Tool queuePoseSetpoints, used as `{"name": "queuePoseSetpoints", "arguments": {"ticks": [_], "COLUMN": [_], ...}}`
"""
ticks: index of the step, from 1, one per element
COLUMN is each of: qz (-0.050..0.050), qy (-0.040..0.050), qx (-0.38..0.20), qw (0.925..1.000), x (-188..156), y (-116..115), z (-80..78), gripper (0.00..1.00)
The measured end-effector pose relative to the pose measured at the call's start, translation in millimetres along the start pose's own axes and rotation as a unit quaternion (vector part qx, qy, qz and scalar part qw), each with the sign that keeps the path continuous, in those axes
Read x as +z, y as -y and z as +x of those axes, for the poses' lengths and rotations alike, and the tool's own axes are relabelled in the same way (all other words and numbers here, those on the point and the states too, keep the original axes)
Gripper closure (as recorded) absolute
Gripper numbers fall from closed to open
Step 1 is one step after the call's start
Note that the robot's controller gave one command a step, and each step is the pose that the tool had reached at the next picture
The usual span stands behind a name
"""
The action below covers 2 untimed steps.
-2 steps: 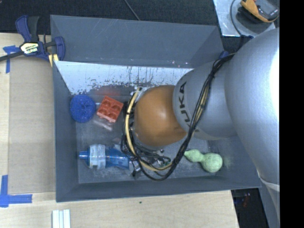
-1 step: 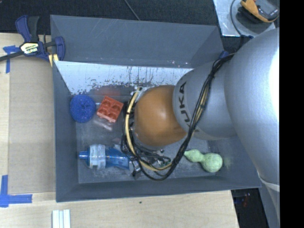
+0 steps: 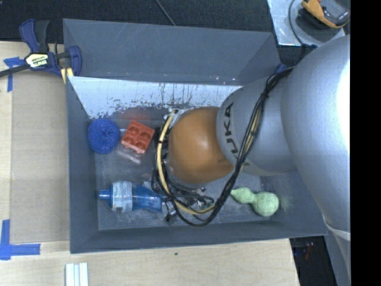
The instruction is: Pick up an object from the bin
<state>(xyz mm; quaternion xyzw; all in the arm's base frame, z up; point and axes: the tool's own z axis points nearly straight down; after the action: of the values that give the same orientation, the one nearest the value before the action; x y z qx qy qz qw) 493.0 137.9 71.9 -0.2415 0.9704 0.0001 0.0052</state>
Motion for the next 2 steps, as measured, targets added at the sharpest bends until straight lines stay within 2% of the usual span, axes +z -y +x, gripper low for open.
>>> {"name": "queuePoseSetpoints", "arguments": {"ticks": [2], "qz": [0.000], "qy": [-0.0001], "qx": [0.000], "qw": [1.0000], "x": [0.0], "y": [0.1], "z": [0.1], "gripper": [1.00]}}
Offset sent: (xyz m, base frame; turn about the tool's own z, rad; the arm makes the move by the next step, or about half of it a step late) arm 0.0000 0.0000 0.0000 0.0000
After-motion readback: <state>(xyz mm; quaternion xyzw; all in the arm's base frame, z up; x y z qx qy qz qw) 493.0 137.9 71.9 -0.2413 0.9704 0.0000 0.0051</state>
